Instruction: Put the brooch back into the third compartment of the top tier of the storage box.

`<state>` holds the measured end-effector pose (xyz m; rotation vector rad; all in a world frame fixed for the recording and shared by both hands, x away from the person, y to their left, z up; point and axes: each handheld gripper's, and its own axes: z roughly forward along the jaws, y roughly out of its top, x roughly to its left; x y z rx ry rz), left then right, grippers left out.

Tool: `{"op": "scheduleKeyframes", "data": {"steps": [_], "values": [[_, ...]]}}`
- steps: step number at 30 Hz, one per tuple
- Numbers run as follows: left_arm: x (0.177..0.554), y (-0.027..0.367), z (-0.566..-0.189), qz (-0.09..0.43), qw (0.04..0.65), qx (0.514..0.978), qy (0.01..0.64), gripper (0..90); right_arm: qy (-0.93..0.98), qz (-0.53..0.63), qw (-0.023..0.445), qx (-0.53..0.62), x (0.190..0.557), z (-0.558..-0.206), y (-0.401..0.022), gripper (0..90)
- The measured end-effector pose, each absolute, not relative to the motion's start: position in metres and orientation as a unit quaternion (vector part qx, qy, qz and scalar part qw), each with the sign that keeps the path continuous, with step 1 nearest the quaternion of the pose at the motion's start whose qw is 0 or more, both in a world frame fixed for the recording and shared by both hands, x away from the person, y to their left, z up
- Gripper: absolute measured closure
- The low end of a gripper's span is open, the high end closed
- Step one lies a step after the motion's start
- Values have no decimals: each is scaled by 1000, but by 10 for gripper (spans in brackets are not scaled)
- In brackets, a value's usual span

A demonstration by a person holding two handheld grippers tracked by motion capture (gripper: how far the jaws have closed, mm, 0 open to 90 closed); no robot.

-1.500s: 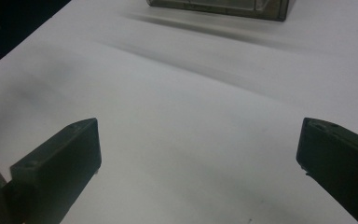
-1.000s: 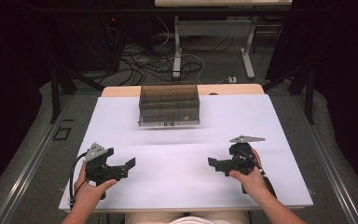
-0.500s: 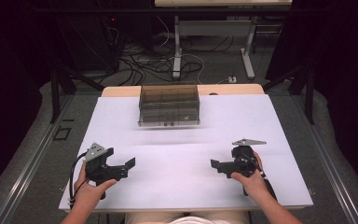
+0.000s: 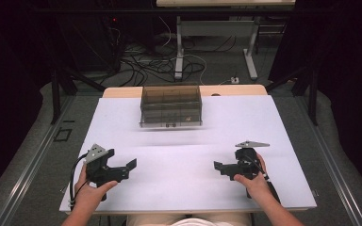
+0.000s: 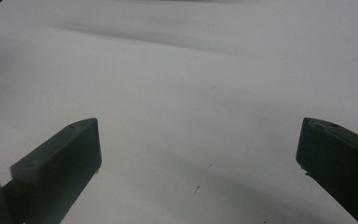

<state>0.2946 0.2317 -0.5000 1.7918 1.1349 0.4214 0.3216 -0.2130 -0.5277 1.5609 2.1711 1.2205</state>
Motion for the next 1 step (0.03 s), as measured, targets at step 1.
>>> {"op": "scheduleKeyframes", "data": {"steps": [1], "values": [[295, 232, -500, 172, 470, 731, 463, 4, 736, 416, 107, 523, 322, -528, -214, 0]]}}
